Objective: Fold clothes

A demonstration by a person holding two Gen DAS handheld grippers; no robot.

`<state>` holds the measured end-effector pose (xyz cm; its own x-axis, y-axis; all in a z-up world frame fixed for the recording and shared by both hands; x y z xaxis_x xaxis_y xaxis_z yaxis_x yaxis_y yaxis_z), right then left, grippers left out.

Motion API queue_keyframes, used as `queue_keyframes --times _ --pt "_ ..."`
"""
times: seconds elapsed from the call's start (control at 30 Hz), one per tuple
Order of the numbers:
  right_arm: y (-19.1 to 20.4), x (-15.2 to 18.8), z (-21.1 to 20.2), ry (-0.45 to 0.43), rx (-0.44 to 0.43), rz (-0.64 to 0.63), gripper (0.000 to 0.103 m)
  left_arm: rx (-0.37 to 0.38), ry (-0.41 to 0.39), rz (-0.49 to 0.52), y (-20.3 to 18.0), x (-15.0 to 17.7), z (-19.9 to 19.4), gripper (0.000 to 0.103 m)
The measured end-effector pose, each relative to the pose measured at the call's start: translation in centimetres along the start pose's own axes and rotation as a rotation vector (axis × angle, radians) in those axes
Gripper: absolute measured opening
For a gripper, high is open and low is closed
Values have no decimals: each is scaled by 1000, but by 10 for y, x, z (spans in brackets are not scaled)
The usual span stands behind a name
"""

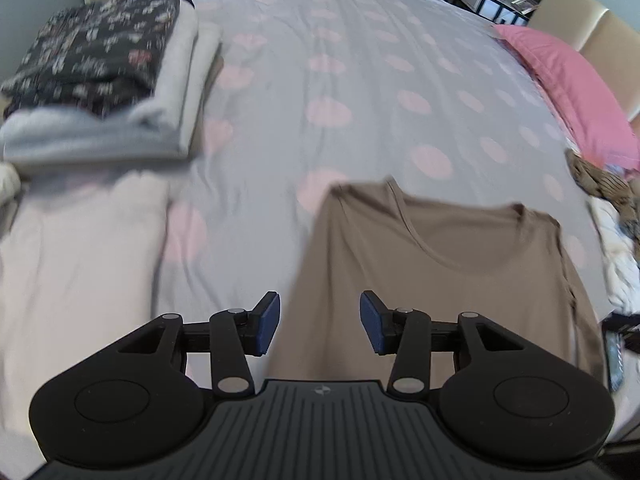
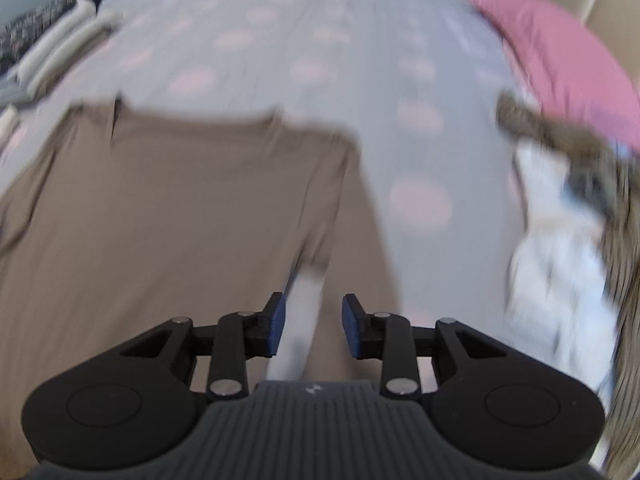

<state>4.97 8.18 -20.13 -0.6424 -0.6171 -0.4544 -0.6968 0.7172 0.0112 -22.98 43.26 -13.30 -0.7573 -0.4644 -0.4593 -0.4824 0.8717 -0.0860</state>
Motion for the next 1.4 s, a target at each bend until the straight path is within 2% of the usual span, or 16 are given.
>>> queue_keyframes --times 0.07,0.17,0.3,0.43,0.6,0.67,0.7,0.73,0.77,0.9,1.17,1.27,1.4 --pt "6 34 8 63 27 9 35 -6 18 15 -6 19 -4 43" --pt "14 72 15 102 77 -23 34 -28 57 41 -11 49 -4 43" --pt "22 92 18 77 172 -190 34 -60 121 73 -15 83 7 43" --pt "23 96 25 78 197 -256 35 -117 180 126 -17 104 20 43" --pt "16 93 25 99 167 -206 33 -116 160 135 -21 105 18 43" --pt "12 93 25 110 148 -193 26 -113 152 136 -23 103 18 43" --pt "11 94 25 113 140 -190 19 -112 150 137 -24 101 18 43" --pt "9 93 24 109 143 -192 7 -110 149 139 -26 100 19 43" --pt "8 92 22 105 146 -194 2 -108 147 141 -27 100 19 43" --pt "-4 84 13 87 152 -170 1 -98 136 155 -34 95 19 43" --pt "-36 59 -13 33 133 -21 1 -73 109 203 -48 86 18 43" --pt "-42 37 -23 -23 164 -21 1 -65 106 212 -52 85 17 43" --pt "-88 -1 -38 -65 252 14 1 -57 105 209 -52 83 18 43"
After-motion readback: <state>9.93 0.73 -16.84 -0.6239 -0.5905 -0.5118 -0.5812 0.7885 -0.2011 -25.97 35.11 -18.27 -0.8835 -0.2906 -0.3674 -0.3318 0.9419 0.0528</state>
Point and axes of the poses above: each gripper's, at about its wrist camera, not at the fingertips, and z roughly the way its jaws point, y to its left, x to its underside, the point moved 10 cm from there along z, roughly the way its jaws point, and after that the axes turned 11 degrees about z, right-handed, at the moved point
